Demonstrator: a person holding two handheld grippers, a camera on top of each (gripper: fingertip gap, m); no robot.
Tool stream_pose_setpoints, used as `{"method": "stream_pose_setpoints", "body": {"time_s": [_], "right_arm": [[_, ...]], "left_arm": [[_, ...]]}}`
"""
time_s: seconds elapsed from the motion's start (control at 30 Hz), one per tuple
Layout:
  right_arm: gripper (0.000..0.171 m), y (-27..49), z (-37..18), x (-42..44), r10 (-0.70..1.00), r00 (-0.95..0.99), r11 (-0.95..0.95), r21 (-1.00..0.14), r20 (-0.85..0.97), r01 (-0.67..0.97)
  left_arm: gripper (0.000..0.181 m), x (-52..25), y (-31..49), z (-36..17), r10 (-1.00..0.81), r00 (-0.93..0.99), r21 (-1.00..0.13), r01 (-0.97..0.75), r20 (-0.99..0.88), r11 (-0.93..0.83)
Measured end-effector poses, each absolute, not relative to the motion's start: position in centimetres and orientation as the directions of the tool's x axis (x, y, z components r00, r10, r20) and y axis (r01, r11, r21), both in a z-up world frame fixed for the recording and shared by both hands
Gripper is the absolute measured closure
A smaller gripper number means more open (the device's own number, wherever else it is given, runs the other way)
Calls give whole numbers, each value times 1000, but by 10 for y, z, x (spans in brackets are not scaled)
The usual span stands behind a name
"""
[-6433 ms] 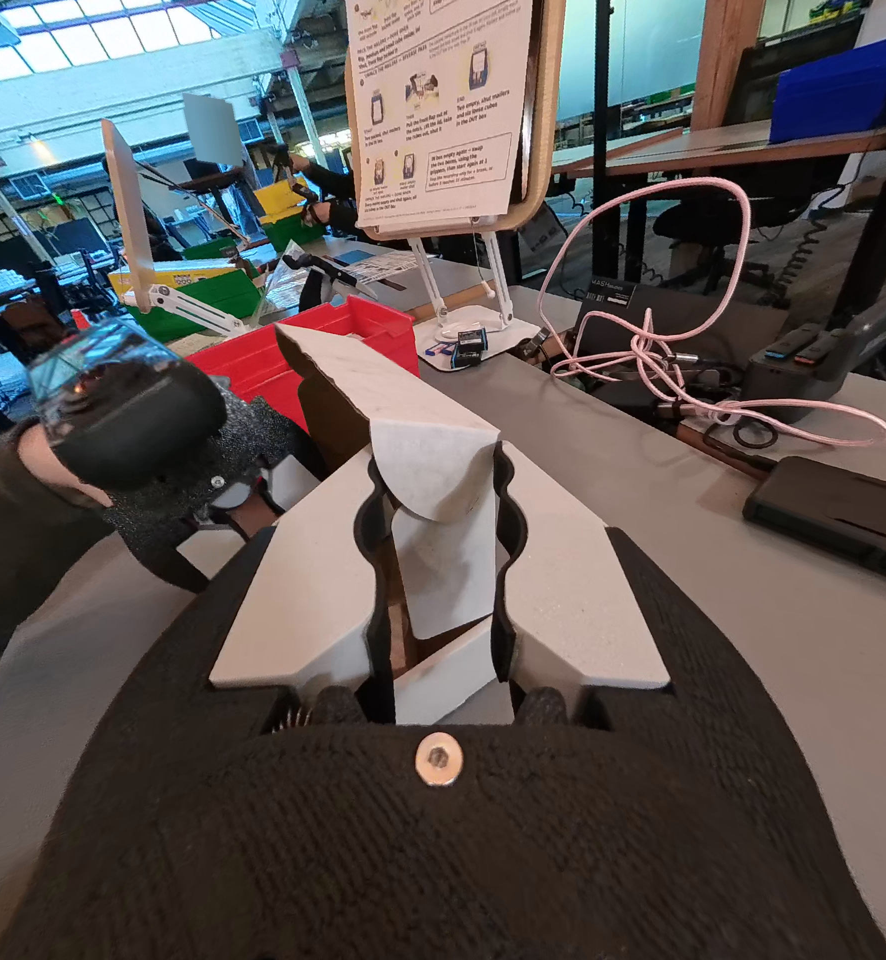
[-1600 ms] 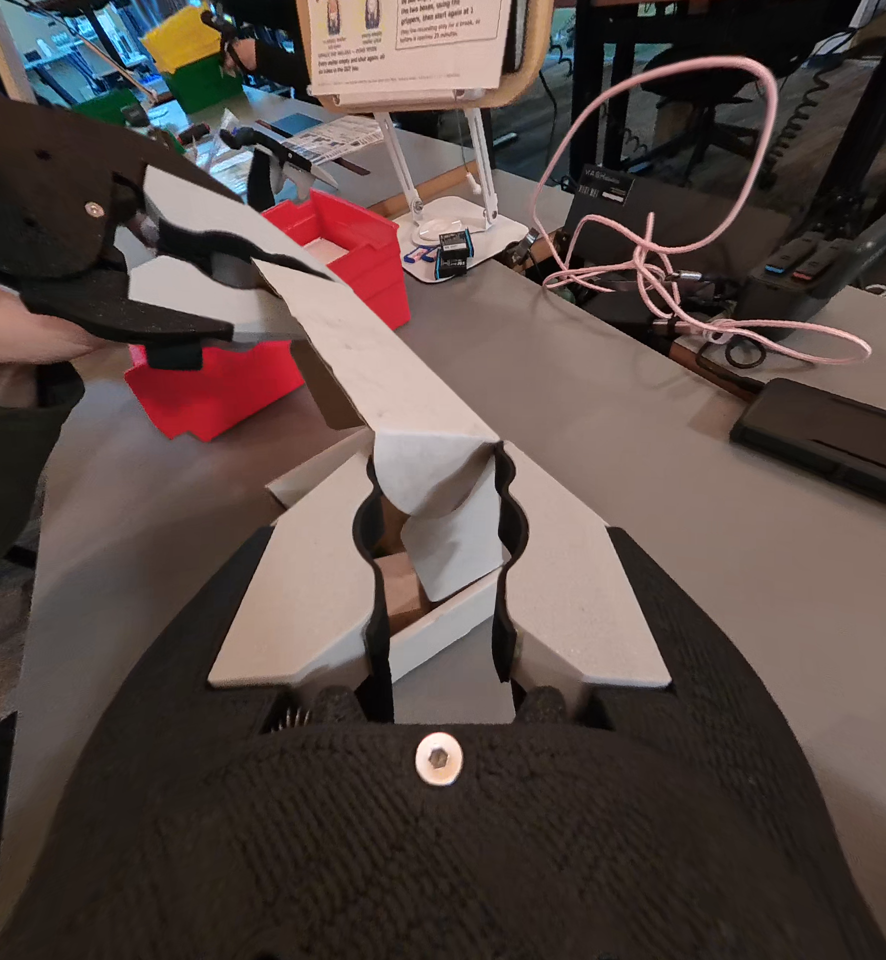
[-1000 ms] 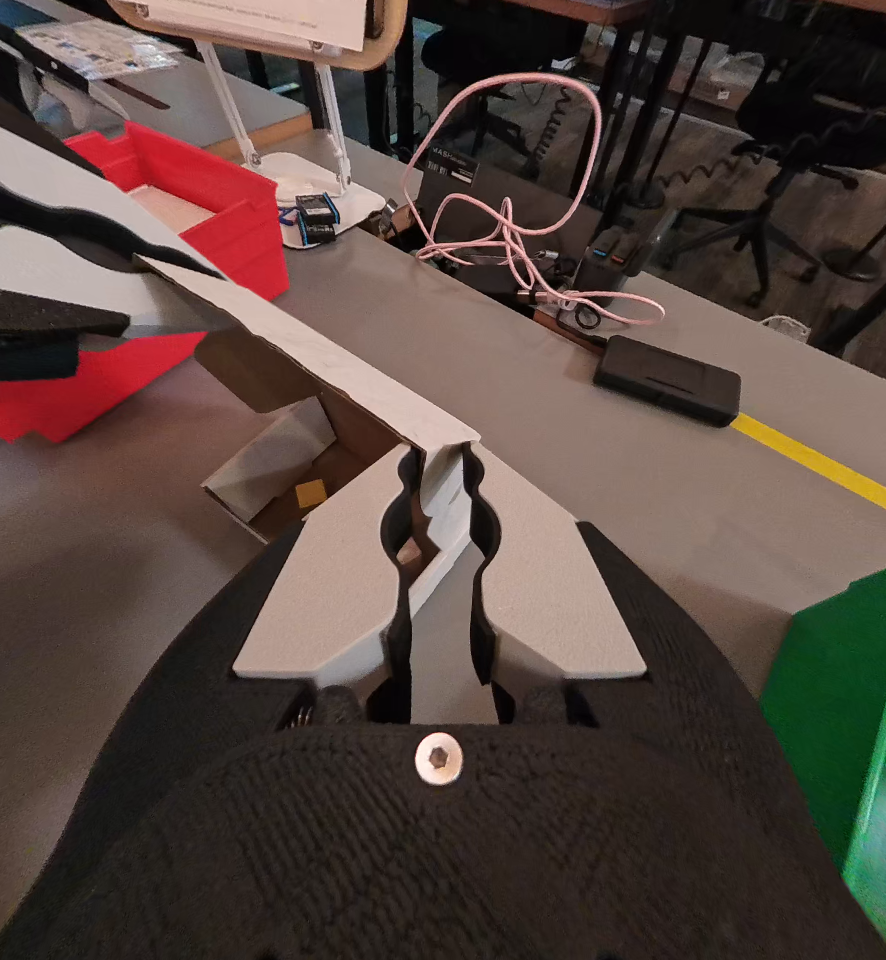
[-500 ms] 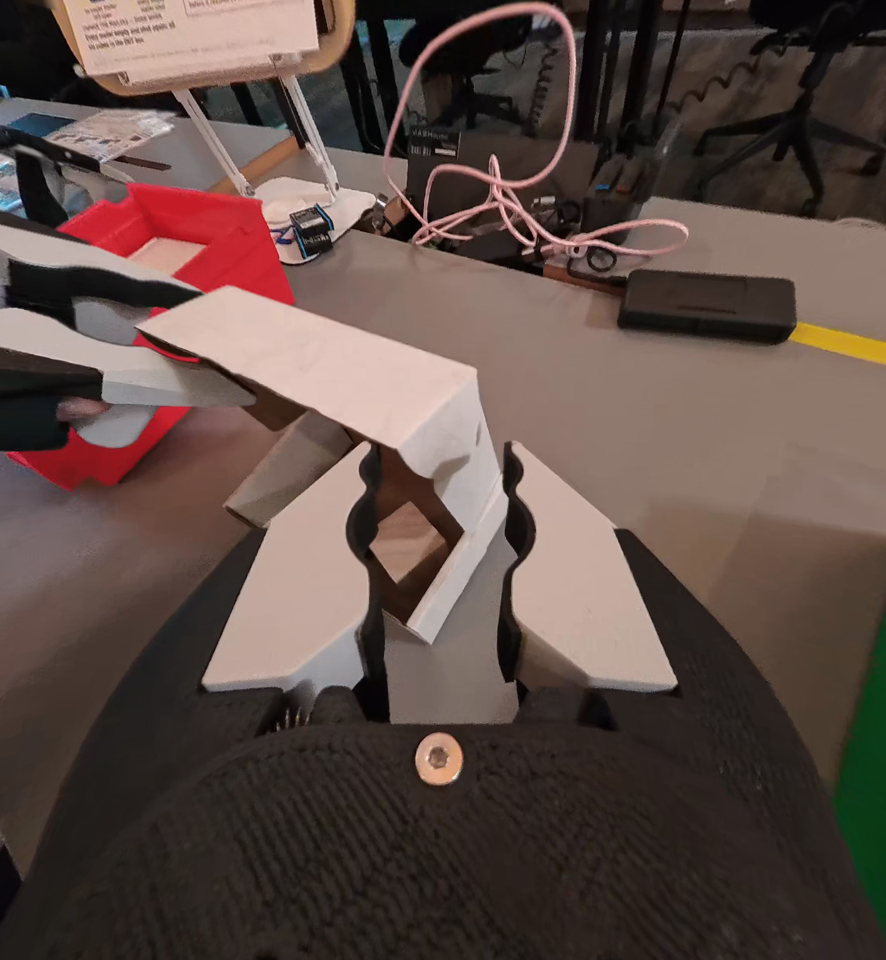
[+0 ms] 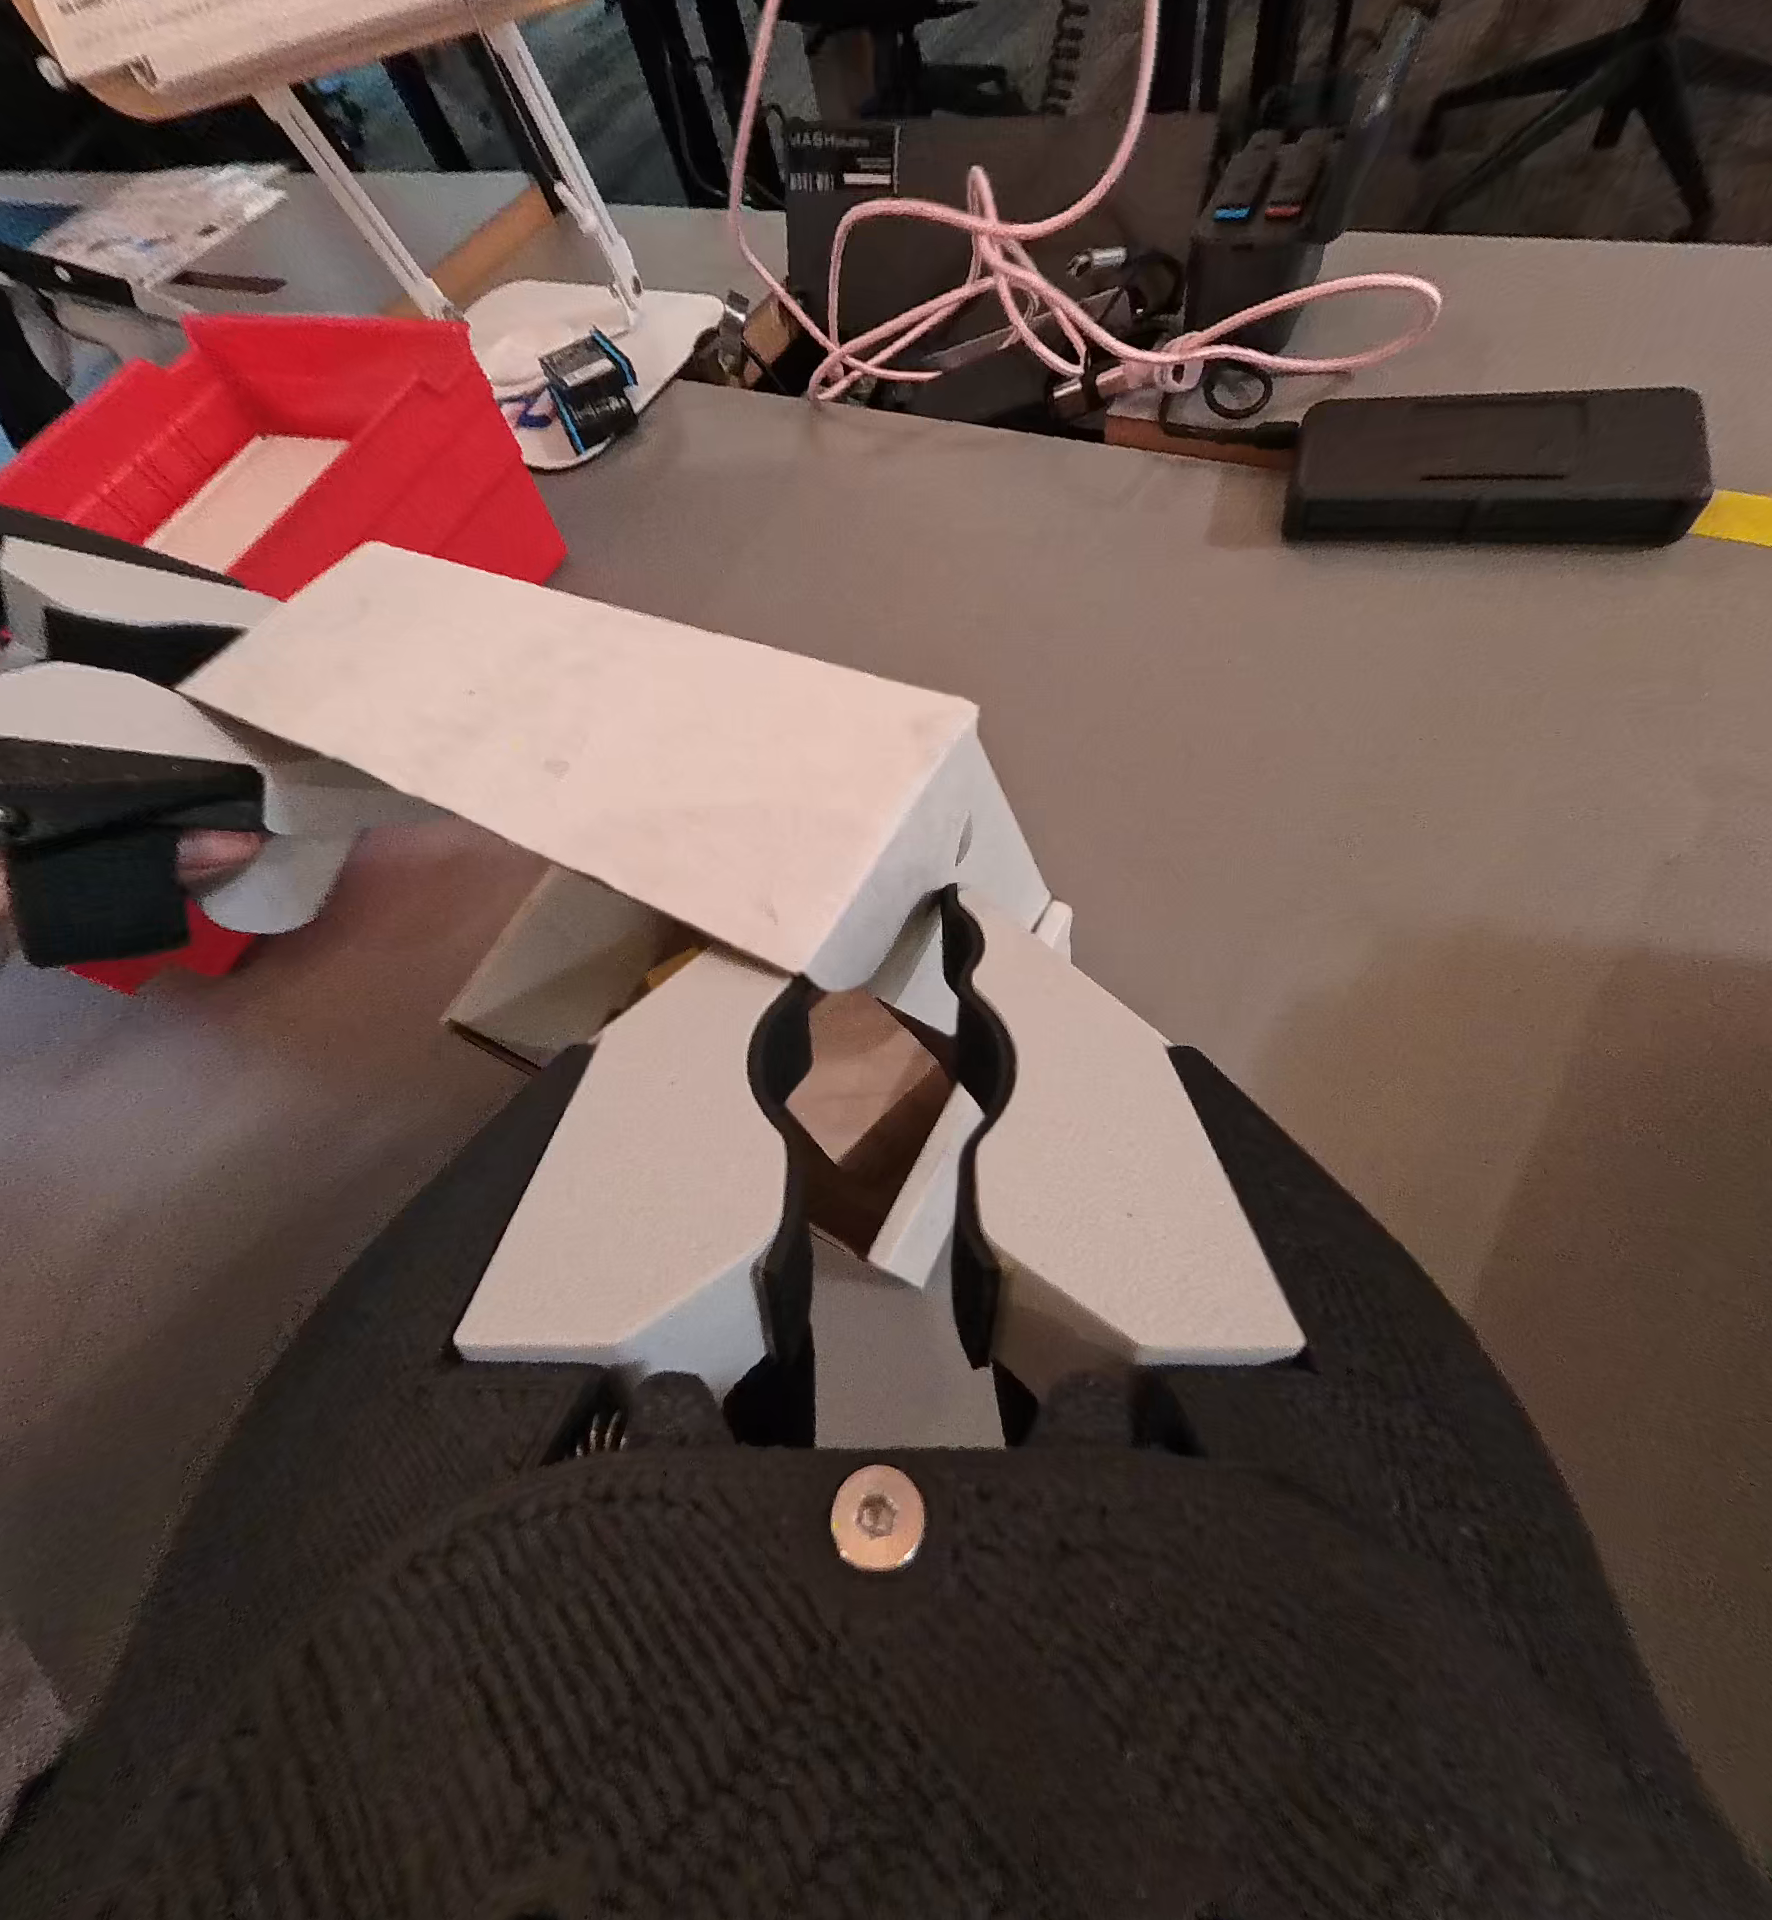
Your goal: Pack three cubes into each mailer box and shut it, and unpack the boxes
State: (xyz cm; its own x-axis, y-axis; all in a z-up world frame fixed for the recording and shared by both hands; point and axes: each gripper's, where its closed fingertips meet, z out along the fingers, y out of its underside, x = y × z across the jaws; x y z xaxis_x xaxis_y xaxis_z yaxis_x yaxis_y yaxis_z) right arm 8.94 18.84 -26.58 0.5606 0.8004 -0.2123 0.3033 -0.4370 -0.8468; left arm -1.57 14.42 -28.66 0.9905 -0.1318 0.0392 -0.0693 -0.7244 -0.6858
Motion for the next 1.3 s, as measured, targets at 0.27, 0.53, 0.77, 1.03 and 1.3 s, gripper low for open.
{"method": "stream_pose_setpoints", "body": {"time_s": [0.27,0.53,0.77,1.03,1.3], "right_arm": [[154,171,-282,101,822,559,-338,-885,-111,321],[154,153,-320,115,830,555,-298,-885,-55,358],[105,114,-322,150,886,455,-182,-834,90,521],[85,127,-278,135,821,163,368,-725,547,583],[78,129,-276,106,719,-51,592,-571,693,569]], "left_arm": [[154,-3,126,-298,-171,985,-758,-116,-5,-642],[152,13,101,-330,-237,969,-775,-197,-62,-600],[95,21,48,-331,-320,938,-776,-302,-137,-553],[64,49,54,-295,-439,785,-793,-566,-437,-223],[59,47,74,-282,-454,688,-701,-691,-566,-173]]}}
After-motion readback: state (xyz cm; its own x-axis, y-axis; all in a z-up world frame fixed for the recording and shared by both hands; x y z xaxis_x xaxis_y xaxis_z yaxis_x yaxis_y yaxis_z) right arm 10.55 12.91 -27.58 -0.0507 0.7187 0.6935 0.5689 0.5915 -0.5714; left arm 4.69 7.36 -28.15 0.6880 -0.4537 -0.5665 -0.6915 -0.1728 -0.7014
